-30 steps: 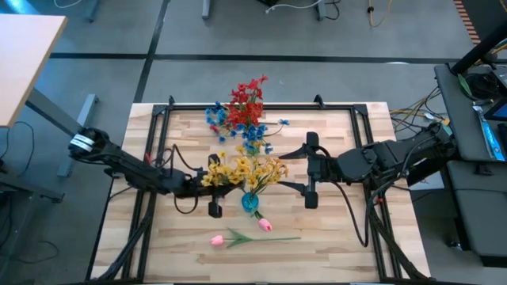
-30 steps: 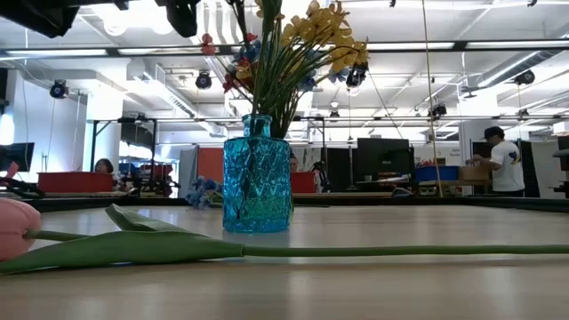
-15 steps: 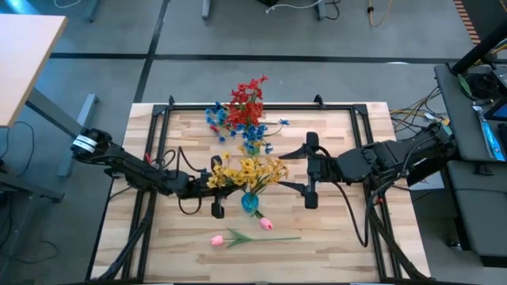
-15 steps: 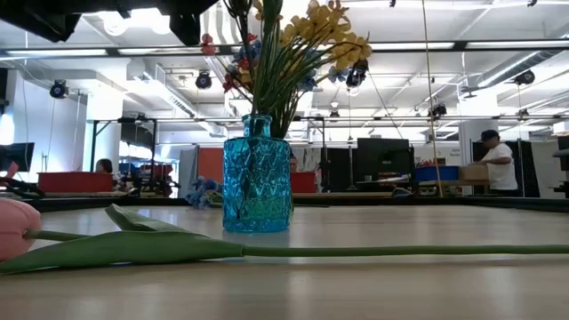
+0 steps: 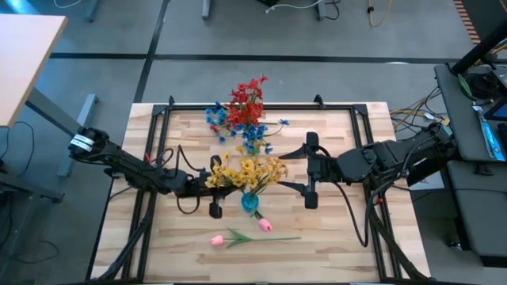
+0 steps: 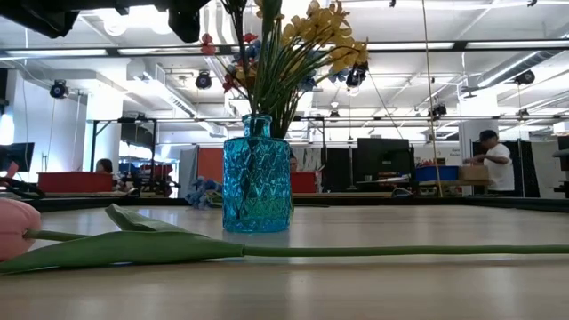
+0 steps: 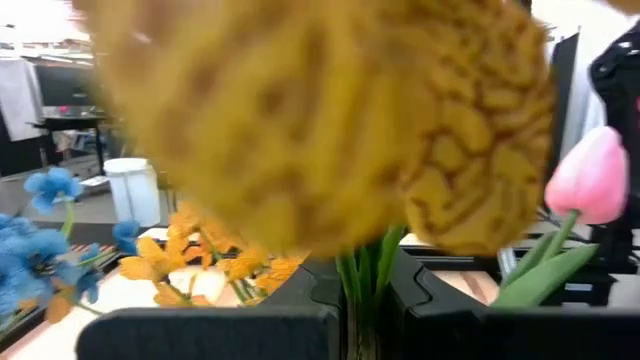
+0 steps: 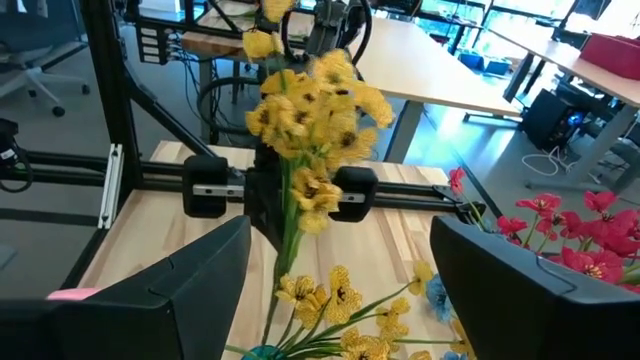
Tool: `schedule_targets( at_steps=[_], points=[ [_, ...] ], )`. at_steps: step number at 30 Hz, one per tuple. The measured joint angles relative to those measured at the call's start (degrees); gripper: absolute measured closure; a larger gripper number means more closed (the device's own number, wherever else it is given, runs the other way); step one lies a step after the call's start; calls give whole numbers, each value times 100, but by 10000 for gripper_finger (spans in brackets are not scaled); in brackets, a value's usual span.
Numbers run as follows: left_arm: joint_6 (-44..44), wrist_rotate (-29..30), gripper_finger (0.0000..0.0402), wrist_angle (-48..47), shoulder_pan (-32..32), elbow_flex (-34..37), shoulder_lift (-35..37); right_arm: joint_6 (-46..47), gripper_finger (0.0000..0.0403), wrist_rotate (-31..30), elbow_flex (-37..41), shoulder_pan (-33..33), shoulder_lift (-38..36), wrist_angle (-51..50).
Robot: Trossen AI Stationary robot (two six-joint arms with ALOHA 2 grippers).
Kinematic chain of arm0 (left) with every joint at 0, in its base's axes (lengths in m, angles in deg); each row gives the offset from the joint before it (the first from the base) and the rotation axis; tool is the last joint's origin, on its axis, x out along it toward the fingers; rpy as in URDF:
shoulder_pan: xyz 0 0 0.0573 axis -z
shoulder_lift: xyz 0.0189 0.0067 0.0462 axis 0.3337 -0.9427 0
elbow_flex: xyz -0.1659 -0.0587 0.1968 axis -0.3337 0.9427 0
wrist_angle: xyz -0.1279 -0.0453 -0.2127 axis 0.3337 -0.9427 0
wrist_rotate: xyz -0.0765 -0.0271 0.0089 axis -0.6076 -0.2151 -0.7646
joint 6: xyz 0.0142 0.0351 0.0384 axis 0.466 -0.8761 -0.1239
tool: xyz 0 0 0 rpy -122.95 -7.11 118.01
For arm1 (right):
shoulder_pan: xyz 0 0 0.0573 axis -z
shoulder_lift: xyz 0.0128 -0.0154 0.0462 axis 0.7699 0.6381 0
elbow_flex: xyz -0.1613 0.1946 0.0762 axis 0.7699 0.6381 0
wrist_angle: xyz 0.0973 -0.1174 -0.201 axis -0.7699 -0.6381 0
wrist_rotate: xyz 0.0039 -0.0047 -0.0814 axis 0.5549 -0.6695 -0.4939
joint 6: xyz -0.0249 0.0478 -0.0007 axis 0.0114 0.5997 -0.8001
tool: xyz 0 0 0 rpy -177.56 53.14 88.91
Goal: Sort flowers into vase by color
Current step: Put the yellow flowers into the blue vase
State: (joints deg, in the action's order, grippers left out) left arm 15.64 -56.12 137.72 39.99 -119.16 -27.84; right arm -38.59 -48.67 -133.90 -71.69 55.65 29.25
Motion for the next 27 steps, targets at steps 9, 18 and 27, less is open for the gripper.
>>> schedule_targets(
  at_steps=[9, 18, 27],
  points=[
    [-73, 16, 401, -196, -16, 0, 0, 5, 103, 0, 0, 0, 0, 2],
    [-81, 17, 401, -241, -40, 0, -73, 6, 99, 0, 0, 0, 0, 2],
    [-45, 53, 359, -196, -83, 0, -201, 6, 97, 0, 0, 0, 0, 2]
  ],
)
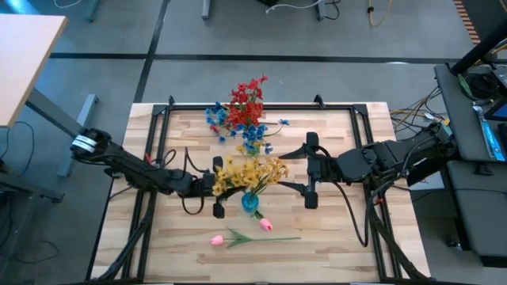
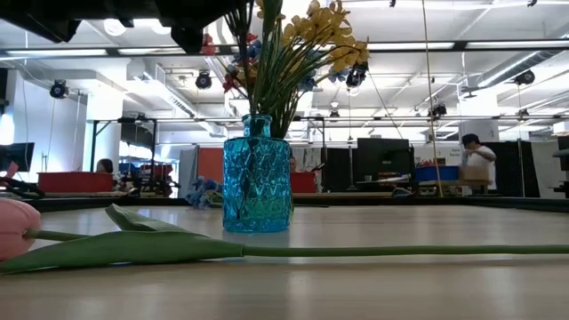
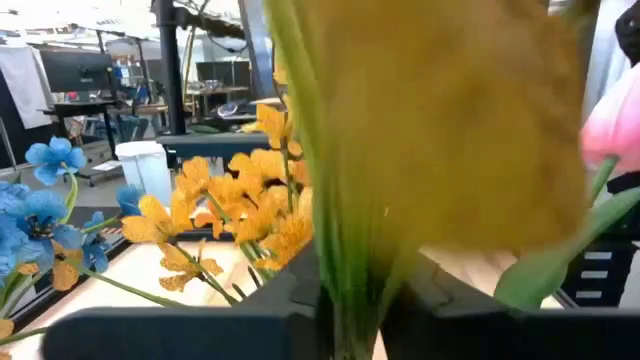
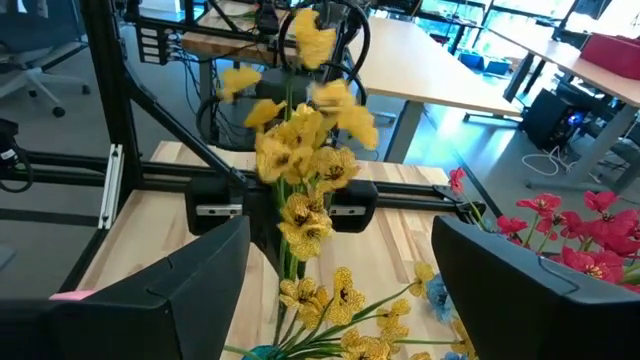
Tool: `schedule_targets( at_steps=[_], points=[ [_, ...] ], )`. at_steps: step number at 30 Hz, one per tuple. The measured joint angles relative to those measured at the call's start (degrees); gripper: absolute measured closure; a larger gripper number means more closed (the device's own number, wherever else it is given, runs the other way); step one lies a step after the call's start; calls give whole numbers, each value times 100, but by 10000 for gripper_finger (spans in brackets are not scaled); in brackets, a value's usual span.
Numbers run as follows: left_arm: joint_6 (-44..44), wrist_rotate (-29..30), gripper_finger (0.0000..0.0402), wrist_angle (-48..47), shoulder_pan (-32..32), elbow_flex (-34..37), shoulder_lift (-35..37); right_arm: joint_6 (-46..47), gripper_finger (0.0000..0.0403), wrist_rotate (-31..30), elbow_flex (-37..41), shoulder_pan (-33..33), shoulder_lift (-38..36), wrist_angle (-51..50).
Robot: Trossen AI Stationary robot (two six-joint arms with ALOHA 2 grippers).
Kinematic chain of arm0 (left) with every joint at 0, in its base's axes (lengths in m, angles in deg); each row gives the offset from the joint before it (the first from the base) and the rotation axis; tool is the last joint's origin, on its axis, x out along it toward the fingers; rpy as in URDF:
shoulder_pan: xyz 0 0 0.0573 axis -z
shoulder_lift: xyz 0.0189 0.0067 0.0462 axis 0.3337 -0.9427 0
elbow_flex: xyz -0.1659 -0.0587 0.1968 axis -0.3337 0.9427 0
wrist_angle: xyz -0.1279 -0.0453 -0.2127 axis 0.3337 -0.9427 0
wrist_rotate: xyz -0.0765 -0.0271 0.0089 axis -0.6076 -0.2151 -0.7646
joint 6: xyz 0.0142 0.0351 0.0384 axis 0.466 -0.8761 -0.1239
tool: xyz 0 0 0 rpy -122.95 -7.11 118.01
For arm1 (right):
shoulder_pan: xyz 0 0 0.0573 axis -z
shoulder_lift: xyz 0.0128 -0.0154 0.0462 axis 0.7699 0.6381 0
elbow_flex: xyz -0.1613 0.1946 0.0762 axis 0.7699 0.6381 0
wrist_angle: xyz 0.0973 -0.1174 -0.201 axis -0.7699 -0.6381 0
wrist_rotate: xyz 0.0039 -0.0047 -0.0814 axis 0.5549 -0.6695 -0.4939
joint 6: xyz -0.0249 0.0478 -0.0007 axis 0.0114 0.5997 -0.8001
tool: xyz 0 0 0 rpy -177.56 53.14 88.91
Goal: Sort flowers into vase by color
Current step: Put the yellow flowers into the blue vase
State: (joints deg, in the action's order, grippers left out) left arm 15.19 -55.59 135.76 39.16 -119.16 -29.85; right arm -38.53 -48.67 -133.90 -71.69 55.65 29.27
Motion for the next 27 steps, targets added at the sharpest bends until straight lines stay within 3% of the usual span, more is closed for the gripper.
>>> schedule_targets(
  at_steps=[9, 22, 27],
  points=[
    [25, 13, 279, -50, 0, 0, -63, 0, 97, 1, 0, 0, 0, 0],
    [349, 142, 111, -653, 0, -4, -16, 138, 94, 0, 0, 0, 0, -62],
    [345, 232, 65, -1218, -7, -4, 174, 252, 92, -25, 0, 24, 0, -204]
  ],
)
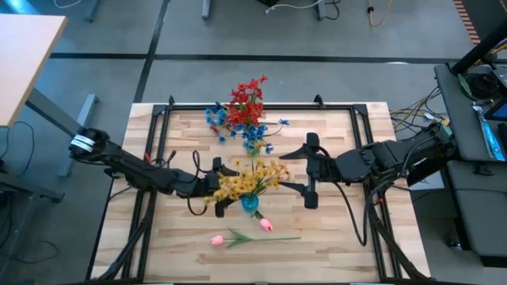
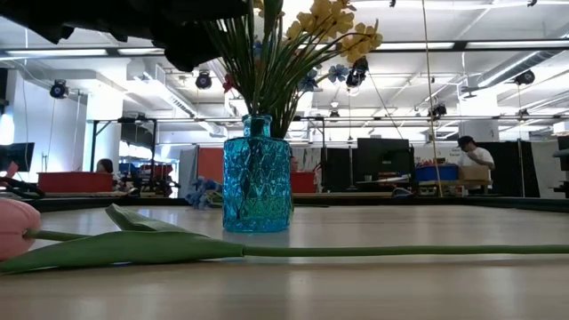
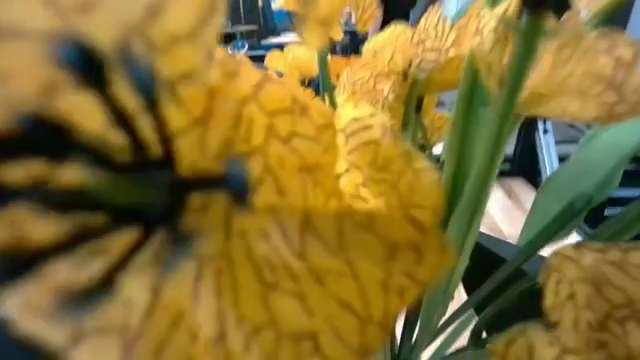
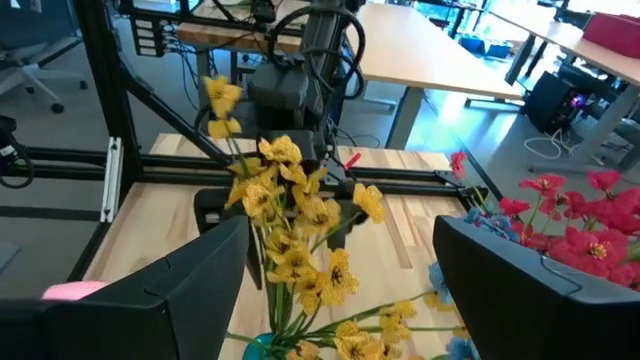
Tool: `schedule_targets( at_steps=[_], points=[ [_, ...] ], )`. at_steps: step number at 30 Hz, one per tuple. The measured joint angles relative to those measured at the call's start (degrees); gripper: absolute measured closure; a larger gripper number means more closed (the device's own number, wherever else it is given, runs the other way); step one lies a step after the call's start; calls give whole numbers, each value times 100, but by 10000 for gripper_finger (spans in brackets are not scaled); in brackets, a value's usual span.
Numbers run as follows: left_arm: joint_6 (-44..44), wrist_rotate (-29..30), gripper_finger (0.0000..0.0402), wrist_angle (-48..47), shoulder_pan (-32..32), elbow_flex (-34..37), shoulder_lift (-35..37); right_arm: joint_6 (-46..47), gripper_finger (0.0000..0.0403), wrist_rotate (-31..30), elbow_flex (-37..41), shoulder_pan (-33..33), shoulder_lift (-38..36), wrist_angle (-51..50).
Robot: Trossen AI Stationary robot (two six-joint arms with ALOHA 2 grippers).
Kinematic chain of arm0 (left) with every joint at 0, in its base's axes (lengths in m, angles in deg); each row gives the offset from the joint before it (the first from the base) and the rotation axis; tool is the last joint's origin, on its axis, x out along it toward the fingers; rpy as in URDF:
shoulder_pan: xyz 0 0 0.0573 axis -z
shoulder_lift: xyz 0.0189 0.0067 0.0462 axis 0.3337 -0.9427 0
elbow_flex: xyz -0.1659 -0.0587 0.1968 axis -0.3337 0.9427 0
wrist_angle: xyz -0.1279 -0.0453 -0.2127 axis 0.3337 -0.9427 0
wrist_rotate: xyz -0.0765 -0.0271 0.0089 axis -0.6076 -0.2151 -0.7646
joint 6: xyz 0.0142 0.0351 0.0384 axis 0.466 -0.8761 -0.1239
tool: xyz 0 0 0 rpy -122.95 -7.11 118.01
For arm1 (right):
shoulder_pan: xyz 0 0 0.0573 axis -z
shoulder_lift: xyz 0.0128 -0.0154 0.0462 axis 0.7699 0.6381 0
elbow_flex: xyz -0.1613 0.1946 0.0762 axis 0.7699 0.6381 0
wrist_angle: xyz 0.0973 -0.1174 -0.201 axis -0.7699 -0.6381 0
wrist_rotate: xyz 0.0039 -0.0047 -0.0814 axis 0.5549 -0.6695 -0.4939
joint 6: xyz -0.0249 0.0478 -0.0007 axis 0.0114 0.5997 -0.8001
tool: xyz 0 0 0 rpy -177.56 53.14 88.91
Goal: Sort flowers into vase by color
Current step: Put the yellow flowers into the blue vase
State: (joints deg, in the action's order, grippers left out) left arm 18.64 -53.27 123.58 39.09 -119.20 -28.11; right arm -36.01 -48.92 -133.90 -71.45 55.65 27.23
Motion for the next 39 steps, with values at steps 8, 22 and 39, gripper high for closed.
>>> schedule_targets(
  at_steps=[8, 22, 39],
  points=[
    [313, 0, 45, -1107, 2, 0, 593, 58, 94, -124, 0, 124, 2, -136],
    [573, 188, 106, -2110, 7, 0, 1110, 32, 93, -121, 0, 164, 2, -155],
    [123, 165, 394, -1313, 7, 2, 926, -14, 96, -123, 0, 164, 2, -144]
  ],
)
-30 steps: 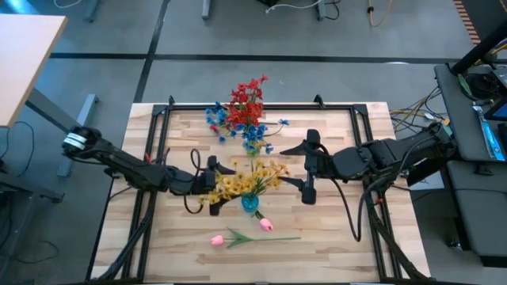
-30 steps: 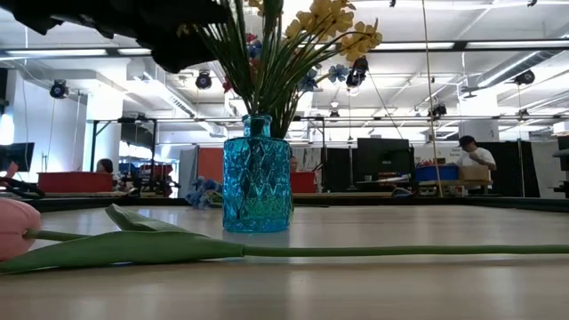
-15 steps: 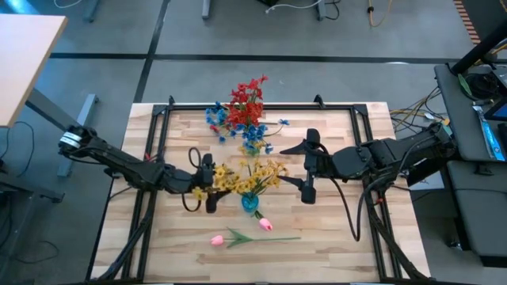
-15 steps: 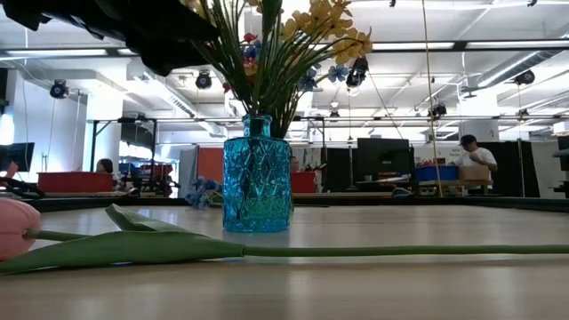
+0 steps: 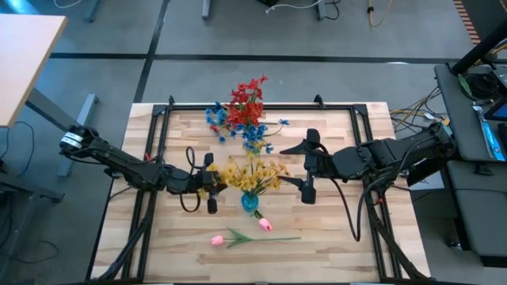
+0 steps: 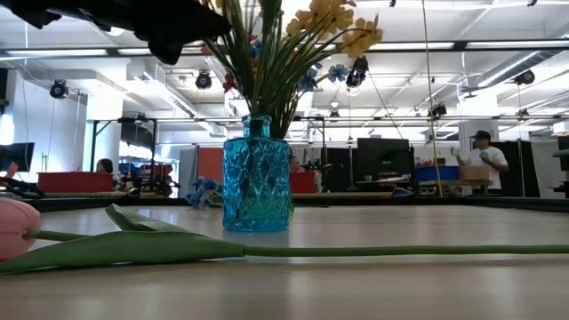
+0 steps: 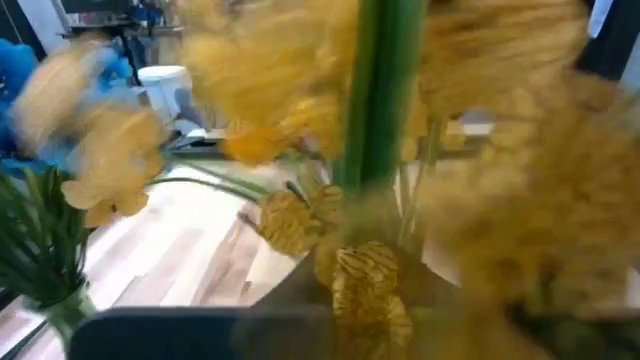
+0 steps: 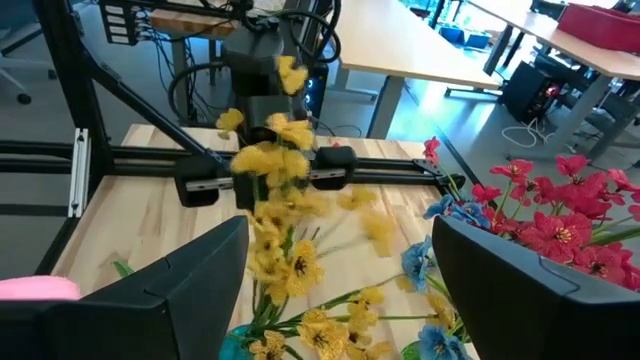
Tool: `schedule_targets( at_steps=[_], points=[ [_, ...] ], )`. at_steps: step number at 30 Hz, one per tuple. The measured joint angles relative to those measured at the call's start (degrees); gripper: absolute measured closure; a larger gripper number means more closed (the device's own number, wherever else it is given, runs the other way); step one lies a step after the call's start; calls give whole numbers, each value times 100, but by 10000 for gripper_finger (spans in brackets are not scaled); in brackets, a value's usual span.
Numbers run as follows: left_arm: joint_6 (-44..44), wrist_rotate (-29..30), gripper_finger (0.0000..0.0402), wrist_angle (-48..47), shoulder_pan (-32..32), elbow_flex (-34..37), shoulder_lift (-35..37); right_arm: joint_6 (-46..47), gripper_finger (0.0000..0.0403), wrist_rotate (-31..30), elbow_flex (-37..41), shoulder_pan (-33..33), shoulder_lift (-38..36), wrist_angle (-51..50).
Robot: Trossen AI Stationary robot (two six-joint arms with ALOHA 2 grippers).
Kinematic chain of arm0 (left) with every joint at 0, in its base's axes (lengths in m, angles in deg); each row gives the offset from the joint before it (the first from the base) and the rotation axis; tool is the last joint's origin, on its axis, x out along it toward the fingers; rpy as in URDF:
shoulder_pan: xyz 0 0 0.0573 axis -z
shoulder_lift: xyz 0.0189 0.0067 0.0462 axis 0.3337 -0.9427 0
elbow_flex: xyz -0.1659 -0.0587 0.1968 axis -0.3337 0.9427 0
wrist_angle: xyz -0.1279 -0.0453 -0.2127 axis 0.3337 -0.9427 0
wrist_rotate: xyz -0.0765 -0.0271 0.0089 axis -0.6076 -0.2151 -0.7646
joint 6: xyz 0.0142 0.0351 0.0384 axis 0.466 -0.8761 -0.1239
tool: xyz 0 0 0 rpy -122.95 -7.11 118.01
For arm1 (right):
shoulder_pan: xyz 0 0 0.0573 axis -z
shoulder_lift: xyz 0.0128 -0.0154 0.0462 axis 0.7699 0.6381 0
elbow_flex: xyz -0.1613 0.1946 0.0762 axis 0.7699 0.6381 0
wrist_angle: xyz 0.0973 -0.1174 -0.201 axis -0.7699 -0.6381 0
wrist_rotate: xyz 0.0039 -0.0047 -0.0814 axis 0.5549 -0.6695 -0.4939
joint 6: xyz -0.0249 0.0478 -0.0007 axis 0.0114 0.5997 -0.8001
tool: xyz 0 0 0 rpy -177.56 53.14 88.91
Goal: Sort flowers into vase by color
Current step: Put the yellow flowers into the blue vase
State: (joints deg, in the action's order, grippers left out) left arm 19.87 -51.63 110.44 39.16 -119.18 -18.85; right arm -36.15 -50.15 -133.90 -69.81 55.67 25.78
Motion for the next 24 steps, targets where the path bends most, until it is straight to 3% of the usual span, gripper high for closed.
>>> schedule_targets(
  at_steps=[7, 24],
  points=[
    [-129, -288, 396, 86, -7, -93, -203, -2, 92, 0, 0, 0, 0, -1],
    [438, -226, 395, -1119, -22, -1021, -916, 63, 93, 1, 61, 0, 0, -102]
  ],
)
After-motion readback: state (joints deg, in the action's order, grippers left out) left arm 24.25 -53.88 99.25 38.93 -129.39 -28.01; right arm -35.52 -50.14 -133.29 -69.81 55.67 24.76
